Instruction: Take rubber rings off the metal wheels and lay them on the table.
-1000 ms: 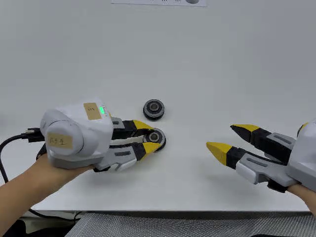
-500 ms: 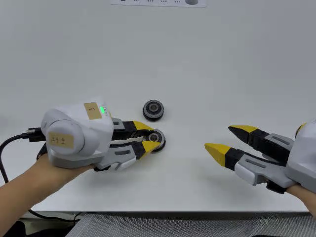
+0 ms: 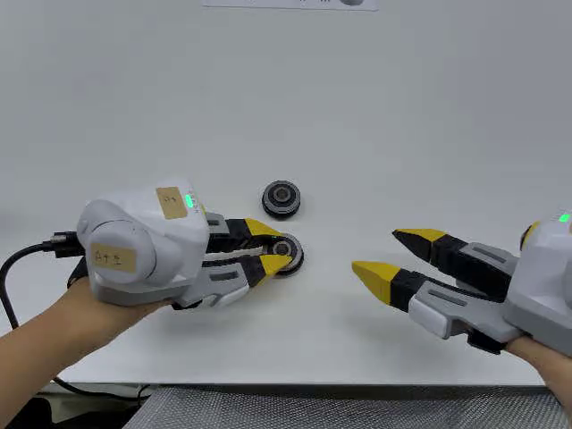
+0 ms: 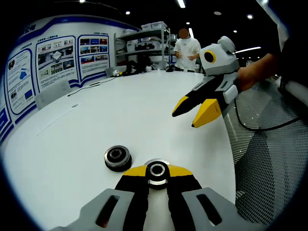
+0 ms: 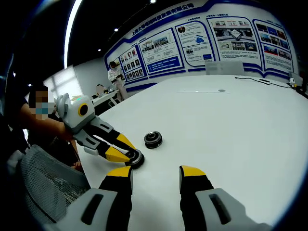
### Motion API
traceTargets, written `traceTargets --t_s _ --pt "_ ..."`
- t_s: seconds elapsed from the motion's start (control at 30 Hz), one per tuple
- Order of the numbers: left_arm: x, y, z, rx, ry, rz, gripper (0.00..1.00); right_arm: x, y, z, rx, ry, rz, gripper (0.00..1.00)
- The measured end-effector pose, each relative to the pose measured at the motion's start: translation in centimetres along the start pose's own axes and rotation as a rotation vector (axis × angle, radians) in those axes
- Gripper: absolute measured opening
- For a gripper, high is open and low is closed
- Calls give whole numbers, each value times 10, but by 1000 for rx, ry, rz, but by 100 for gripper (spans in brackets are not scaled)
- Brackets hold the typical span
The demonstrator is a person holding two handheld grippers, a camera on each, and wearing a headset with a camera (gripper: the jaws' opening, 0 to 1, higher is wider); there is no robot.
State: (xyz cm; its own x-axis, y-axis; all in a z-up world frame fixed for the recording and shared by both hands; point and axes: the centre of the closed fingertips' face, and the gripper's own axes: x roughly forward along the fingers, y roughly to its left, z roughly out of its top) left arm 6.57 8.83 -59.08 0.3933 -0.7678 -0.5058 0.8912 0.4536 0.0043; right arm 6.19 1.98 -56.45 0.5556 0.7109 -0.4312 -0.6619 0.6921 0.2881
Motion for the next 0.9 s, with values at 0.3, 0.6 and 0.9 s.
traceTargets --t_s 0.3,0.6,0.9 --pt "-1 -1 -1 78 33 -17 13 28 38 -4 127 27 126 41" --pt "-2 2 -4 85 41 -24 13 43 39 2 293 20 138 43" --pt "-3 4 -6 97 49 -31 12 53 37 -4 365 61 128 40"
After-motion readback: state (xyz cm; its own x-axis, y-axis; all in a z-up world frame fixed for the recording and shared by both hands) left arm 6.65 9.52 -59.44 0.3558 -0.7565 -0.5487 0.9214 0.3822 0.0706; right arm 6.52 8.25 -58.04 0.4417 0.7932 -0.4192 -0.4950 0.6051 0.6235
